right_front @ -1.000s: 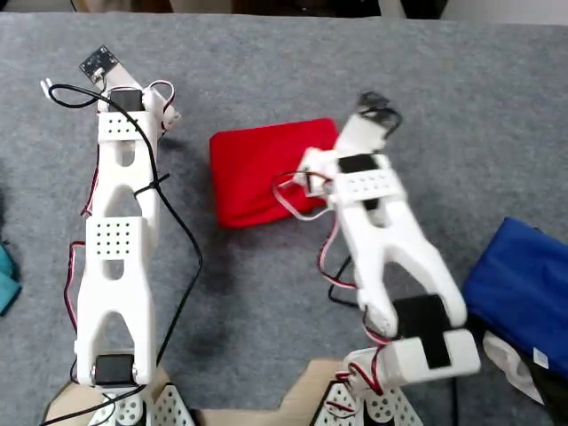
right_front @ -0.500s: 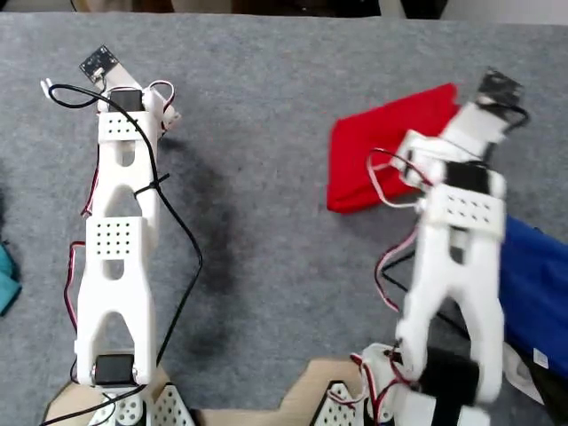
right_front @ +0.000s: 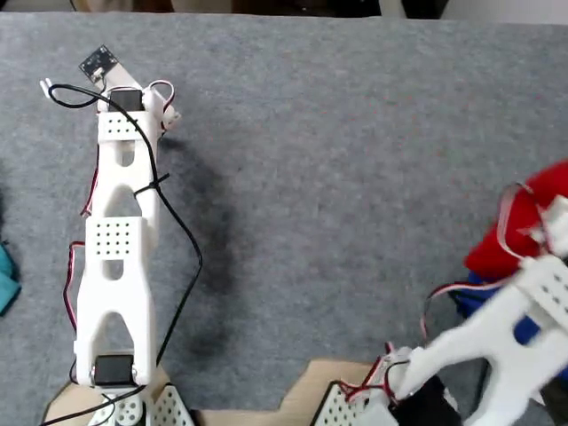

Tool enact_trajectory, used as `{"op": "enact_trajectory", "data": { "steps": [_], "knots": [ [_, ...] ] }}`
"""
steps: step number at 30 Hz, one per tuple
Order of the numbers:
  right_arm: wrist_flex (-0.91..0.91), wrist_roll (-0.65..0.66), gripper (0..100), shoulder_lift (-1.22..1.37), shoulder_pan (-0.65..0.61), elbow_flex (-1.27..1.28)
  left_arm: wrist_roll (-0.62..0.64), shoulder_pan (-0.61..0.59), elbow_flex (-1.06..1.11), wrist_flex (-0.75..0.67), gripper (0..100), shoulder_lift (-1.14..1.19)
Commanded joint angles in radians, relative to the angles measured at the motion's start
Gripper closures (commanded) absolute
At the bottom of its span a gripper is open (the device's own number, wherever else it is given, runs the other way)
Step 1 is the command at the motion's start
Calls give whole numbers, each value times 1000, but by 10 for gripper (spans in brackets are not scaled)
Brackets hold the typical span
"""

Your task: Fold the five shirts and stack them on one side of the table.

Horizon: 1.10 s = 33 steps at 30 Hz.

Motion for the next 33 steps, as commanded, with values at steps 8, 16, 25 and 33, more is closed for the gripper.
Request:
{"op": "enact_trajectory", "data": {
  "steps": [8,16,25,33],
  "knots": [
    [3,150,994,-51,335,-2,-9,5,-51,-6,981,-15],
    [5,216,769,-53,404,54,-18,8,-49,-5,980,-15],
    [6,222,350,-143,406,38,-37,35,-49,14,980,-15],
    [26,144,431,-315,236,38,-74,-29,-101,46,978,-28]
  ]
}}
